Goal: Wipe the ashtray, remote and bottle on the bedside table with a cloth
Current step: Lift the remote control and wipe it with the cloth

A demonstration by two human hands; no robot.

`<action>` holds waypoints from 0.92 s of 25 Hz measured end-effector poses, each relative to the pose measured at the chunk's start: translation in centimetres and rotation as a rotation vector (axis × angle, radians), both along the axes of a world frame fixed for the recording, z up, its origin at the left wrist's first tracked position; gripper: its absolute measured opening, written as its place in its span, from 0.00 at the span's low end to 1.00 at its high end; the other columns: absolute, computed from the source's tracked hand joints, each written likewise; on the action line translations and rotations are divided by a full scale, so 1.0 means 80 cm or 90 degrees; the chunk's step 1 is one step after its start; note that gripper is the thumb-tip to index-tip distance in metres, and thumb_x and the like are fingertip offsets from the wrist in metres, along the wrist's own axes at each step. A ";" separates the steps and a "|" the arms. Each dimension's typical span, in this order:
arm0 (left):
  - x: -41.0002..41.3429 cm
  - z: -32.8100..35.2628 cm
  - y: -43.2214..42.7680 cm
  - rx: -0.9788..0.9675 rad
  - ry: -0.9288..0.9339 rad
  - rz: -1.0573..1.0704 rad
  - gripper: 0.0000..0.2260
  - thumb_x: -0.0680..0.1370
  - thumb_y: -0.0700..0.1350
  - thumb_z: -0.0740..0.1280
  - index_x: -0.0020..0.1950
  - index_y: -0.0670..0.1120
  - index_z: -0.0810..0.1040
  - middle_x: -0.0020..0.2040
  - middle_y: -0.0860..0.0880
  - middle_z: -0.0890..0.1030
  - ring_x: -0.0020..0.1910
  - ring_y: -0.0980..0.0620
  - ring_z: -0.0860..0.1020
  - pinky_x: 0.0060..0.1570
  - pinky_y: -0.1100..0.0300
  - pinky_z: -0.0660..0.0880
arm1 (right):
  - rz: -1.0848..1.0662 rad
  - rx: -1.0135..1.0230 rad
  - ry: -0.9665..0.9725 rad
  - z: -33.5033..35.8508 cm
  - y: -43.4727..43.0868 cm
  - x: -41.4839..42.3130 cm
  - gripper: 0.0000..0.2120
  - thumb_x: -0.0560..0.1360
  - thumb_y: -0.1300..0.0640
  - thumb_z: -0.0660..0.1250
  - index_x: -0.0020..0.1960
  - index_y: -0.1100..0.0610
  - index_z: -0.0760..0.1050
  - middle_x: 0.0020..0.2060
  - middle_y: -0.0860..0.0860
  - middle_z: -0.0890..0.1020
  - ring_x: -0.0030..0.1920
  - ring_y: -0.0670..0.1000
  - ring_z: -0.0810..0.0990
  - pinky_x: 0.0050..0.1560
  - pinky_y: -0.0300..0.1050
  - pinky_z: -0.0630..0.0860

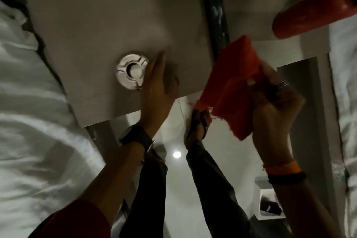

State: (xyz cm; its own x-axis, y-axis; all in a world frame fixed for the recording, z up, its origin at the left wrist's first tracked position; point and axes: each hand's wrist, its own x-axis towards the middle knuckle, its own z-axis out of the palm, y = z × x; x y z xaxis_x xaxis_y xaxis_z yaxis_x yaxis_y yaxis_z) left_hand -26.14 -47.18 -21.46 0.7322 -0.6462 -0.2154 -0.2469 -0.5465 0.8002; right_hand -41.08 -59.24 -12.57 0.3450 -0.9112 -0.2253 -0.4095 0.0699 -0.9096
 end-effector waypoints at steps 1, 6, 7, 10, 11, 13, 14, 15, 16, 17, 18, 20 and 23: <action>-0.010 -0.002 -0.028 -0.030 0.073 0.027 0.23 0.81 0.42 0.64 0.76 0.41 0.66 0.75 0.43 0.71 0.74 0.48 0.69 0.75 0.59 0.67 | -0.003 -0.022 -0.005 -0.005 -0.022 -0.007 0.16 0.79 0.59 0.65 0.65 0.60 0.74 0.58 0.52 0.82 0.59 0.49 0.82 0.62 0.58 0.80; -0.022 -0.021 -0.143 -0.064 0.402 0.166 0.28 0.80 0.55 0.57 0.77 0.44 0.65 0.75 0.43 0.70 0.74 0.47 0.70 0.75 0.46 0.67 | 0.347 -0.096 0.208 -0.122 -0.084 0.014 0.22 0.83 0.48 0.54 0.76 0.49 0.59 0.78 0.54 0.61 0.78 0.57 0.61 0.74 0.66 0.64; -0.023 -0.018 -0.159 -0.066 0.453 0.189 0.27 0.81 0.56 0.56 0.77 0.45 0.63 0.76 0.43 0.68 0.74 0.45 0.69 0.74 0.44 0.67 | 0.432 -0.149 0.265 -0.147 -0.085 0.015 0.25 0.83 0.46 0.51 0.77 0.52 0.56 0.79 0.56 0.58 0.79 0.58 0.55 0.77 0.67 0.58; -0.020 -0.023 -0.193 -0.056 0.558 0.309 0.21 0.86 0.53 0.54 0.77 0.46 0.64 0.74 0.42 0.70 0.72 0.43 0.72 0.71 0.46 0.70 | 0.426 -0.174 0.226 -0.179 -0.092 0.019 0.24 0.84 0.49 0.52 0.77 0.57 0.57 0.79 0.58 0.58 0.80 0.58 0.53 0.79 0.66 0.53; -0.019 -0.025 -0.197 -0.061 0.579 0.335 0.19 0.86 0.51 0.54 0.76 0.46 0.65 0.73 0.42 0.72 0.71 0.43 0.73 0.71 0.45 0.71 | 0.368 -0.098 0.146 -0.177 -0.096 0.020 0.23 0.84 0.54 0.53 0.77 0.57 0.58 0.78 0.58 0.59 0.79 0.58 0.56 0.78 0.66 0.56; -0.020 -0.029 -0.202 -0.103 0.600 0.320 0.17 0.87 0.48 0.53 0.74 0.47 0.68 0.70 0.43 0.75 0.66 0.44 0.76 0.68 0.46 0.74 | 0.248 0.103 -0.005 -0.164 -0.102 0.022 0.22 0.84 0.60 0.55 0.77 0.57 0.58 0.76 0.58 0.65 0.73 0.56 0.69 0.73 0.60 0.70; -0.021 -0.033 -0.205 -0.117 0.584 0.299 0.16 0.87 0.47 0.53 0.73 0.47 0.68 0.67 0.44 0.76 0.63 0.46 0.77 0.64 0.49 0.76 | 0.213 0.178 -0.037 -0.156 -0.107 0.025 0.22 0.84 0.61 0.55 0.77 0.57 0.59 0.74 0.58 0.68 0.68 0.52 0.75 0.69 0.52 0.76; -0.024 -0.032 -0.208 -0.126 0.564 0.282 0.16 0.87 0.47 0.53 0.73 0.47 0.68 0.65 0.46 0.77 0.61 0.47 0.78 0.60 0.52 0.78 | 0.197 0.222 -0.040 -0.149 -0.111 0.028 0.22 0.83 0.62 0.56 0.76 0.57 0.60 0.72 0.57 0.71 0.64 0.48 0.78 0.65 0.45 0.78; -0.025 -0.035 -0.210 -0.122 0.548 0.276 0.16 0.87 0.48 0.53 0.73 0.47 0.68 0.65 0.46 0.77 0.61 0.47 0.78 0.58 0.54 0.79 | 0.191 0.247 -0.029 -0.141 -0.112 0.030 0.21 0.83 0.63 0.57 0.75 0.58 0.61 0.69 0.56 0.73 0.61 0.47 0.79 0.63 0.43 0.79; -0.027 -0.033 -0.213 -0.110 0.559 0.279 0.18 0.86 0.50 0.54 0.74 0.47 0.68 0.66 0.45 0.77 0.61 0.46 0.79 0.59 0.52 0.79 | 0.187 0.257 -0.016 -0.132 -0.113 0.031 0.20 0.83 0.62 0.58 0.74 0.58 0.63 0.68 0.56 0.75 0.61 0.48 0.80 0.63 0.45 0.79; -0.026 -0.031 -0.214 -0.102 0.599 0.286 0.20 0.85 0.54 0.55 0.74 0.46 0.68 0.66 0.43 0.78 0.61 0.45 0.79 0.61 0.48 0.79 | 0.189 0.264 -0.008 -0.121 -0.112 0.031 0.20 0.82 0.61 0.59 0.74 0.58 0.64 0.67 0.55 0.76 0.61 0.50 0.80 0.64 0.48 0.79; -0.023 -0.015 -0.210 -0.091 0.701 0.317 0.24 0.83 0.60 0.55 0.72 0.45 0.71 0.59 0.43 0.81 0.56 0.45 0.80 0.61 0.45 0.78 | 0.243 0.237 0.002 -0.100 -0.109 0.029 0.22 0.81 0.59 0.61 0.74 0.55 0.64 0.68 0.52 0.75 0.62 0.49 0.79 0.64 0.46 0.79; -0.024 -0.011 -0.187 -0.089 0.771 0.376 0.22 0.85 0.58 0.45 0.61 0.47 0.73 0.44 0.49 0.80 0.41 0.54 0.81 0.44 0.59 0.79 | 0.333 0.111 -0.002 -0.082 -0.084 0.032 0.23 0.81 0.57 0.62 0.74 0.56 0.64 0.69 0.43 0.69 0.66 0.43 0.75 0.68 0.39 0.74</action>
